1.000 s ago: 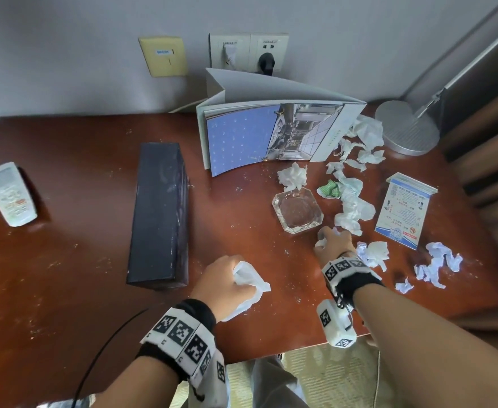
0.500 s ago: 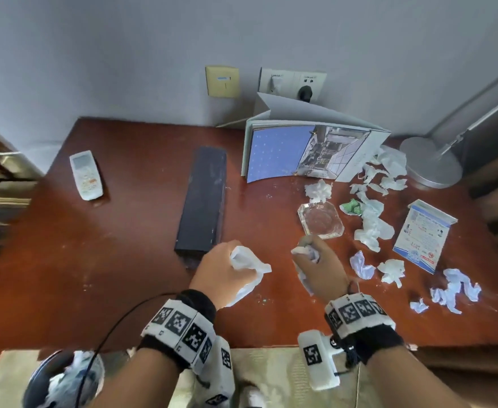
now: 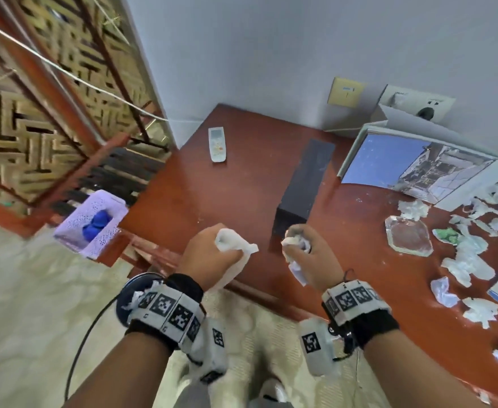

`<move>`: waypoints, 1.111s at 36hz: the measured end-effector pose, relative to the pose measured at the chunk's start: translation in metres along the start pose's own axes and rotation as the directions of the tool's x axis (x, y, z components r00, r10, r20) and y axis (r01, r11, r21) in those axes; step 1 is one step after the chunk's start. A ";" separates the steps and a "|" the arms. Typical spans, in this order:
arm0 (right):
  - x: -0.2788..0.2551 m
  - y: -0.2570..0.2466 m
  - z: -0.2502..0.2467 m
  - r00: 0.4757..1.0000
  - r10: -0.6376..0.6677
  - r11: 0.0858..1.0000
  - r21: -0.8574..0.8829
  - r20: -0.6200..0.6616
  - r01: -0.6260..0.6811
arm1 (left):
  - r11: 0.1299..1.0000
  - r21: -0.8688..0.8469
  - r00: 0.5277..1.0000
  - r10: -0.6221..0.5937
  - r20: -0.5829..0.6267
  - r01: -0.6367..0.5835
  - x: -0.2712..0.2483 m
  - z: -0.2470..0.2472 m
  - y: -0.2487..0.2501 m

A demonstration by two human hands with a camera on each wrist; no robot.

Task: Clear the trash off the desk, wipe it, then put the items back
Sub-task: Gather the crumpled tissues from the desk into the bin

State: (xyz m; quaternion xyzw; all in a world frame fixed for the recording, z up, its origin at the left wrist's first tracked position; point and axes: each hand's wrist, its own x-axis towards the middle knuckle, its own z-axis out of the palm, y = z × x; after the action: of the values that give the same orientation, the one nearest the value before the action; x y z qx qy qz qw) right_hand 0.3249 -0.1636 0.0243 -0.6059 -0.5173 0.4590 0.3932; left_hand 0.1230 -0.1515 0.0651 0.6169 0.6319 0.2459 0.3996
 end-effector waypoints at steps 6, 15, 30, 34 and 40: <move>0.007 -0.014 0.058 0.992 -0.012 0.997 -0.072 0.127 0.022 | 0.992 -0.104 0.994 -0.083 -0.075 0.075 -0.011 -0.048 -0.038; 0.012 -0.038 0.197 0.960 0.030 0.999 -0.034 0.279 -0.021 | 0.970 -0.140 0.952 -0.225 -0.205 0.199 -0.033 -0.157 -0.143; 0.015 -0.059 0.367 0.945 0.033 0.985 -0.169 0.325 0.023 | 0.945 -0.113 0.931 -0.324 -0.170 0.308 -0.041 -0.264 -0.274; 0.029 -0.055 0.367 0.951 0.053 0.960 -0.278 0.306 0.036 | 0.924 -0.157 0.918 -0.370 -0.145 0.348 -0.027 -0.264 -0.276; 0.061 -0.038 0.373 0.926 0.102 0.959 -0.284 0.364 0.006 | 0.884 -0.169 0.889 -0.453 -0.075 0.436 0.002 -0.258 -0.288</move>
State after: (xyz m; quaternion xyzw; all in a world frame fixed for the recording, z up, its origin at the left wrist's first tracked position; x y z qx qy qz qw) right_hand -0.0416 -0.0969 -0.0491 -0.5691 -0.6273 0.4979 0.1861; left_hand -0.2538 -0.1367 -0.0225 0.4095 0.7580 0.2281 0.4536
